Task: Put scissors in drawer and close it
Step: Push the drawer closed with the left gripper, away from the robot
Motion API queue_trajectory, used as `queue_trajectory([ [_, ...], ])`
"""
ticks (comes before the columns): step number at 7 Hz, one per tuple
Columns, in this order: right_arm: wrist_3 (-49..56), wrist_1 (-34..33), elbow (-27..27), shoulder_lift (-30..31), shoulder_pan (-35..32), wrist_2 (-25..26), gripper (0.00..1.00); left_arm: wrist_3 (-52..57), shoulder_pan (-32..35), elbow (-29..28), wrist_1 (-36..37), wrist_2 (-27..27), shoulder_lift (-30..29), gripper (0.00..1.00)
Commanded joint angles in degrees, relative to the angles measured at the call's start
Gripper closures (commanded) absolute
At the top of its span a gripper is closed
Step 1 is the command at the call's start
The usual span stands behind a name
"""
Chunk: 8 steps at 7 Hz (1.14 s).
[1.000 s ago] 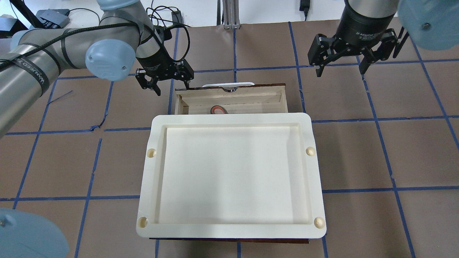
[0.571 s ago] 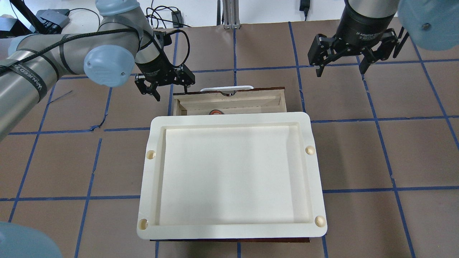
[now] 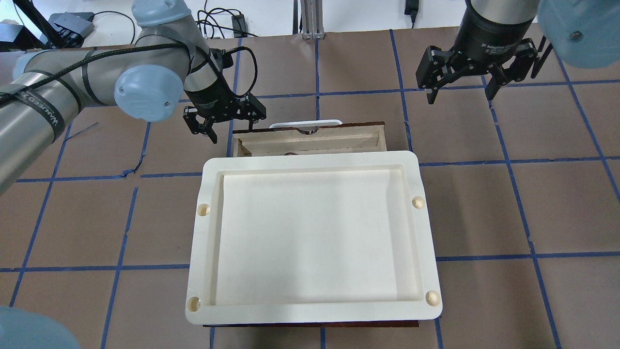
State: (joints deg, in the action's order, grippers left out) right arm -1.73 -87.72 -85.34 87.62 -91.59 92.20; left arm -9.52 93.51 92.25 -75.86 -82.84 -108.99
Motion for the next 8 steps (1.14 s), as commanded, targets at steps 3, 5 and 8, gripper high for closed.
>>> queue_trajectory([
  [3, 0.1, 0.0, 0.0, 0.0, 0.0, 0.0, 0.00, -1.6, 0.6, 0.6, -2.1, 0.0, 0.1, 0.00],
  [5, 0.1, -0.1, 0.0, 0.0, 0.1, 0.0, 0.00, -1.9, 0.7, 0.6, -5.1, -0.2, 0.5, 0.00],
  [8, 0.1, 0.0, 0.0, 0.0, 0.1, 0.0, 0.00, -3.7, 1.0, 1.2, -8.0, -0.3, 0.5, 0.00],
])
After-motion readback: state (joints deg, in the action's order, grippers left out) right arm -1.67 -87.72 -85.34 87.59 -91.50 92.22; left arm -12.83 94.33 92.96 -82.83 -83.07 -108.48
